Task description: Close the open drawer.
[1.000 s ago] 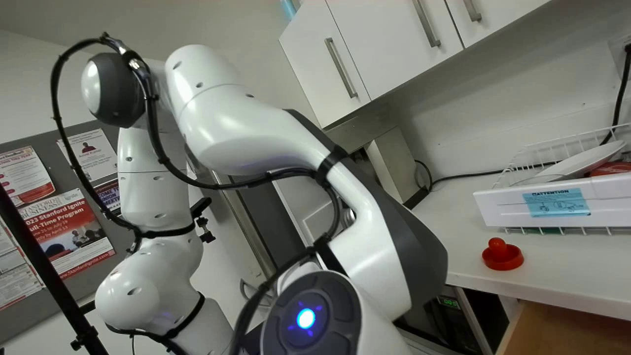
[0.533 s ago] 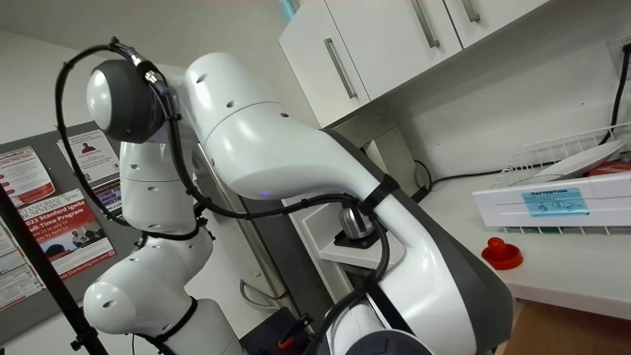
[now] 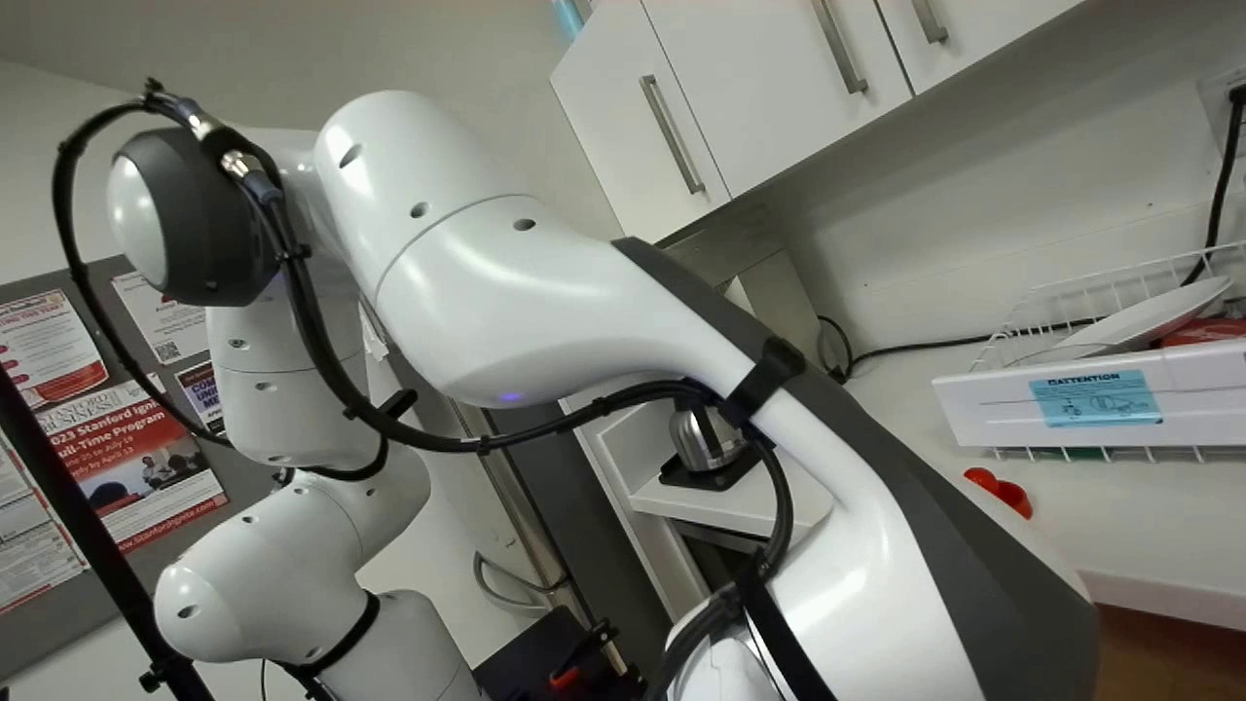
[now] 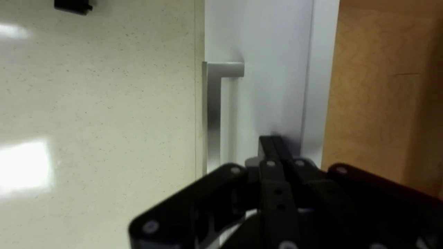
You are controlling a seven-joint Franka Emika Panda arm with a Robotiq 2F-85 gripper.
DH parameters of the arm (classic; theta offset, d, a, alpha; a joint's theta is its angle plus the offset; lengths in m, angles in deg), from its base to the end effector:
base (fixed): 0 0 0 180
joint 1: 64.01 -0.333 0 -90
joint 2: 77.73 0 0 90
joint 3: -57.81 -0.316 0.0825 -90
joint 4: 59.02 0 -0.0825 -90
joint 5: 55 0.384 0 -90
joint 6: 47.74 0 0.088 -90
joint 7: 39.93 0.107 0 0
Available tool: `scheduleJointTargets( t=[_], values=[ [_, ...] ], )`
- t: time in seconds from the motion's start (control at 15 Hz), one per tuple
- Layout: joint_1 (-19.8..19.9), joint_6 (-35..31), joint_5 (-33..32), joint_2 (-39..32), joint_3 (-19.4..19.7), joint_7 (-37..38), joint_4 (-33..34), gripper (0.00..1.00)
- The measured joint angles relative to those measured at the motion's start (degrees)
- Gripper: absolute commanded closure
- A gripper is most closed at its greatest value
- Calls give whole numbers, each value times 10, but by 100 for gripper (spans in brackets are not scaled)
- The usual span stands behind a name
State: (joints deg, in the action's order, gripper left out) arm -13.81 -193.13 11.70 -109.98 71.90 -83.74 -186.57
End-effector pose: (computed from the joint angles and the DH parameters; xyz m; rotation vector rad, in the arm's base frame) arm 0.1992 -0.4643 0.1066 -2.1391 1.7573 -0.3421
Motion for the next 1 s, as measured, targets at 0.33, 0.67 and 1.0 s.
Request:
scheduleJointTargets(
  t=[0.33, 0.67, 1.0],
  values=[
    [4, 49, 85, -1, -19, -24, 8, 100],
    [-33, 69, 159, -19, -30, -31, 31, 100],
    [-97, 68, 195, -73, -26, -14, 93, 100]
  ],
)
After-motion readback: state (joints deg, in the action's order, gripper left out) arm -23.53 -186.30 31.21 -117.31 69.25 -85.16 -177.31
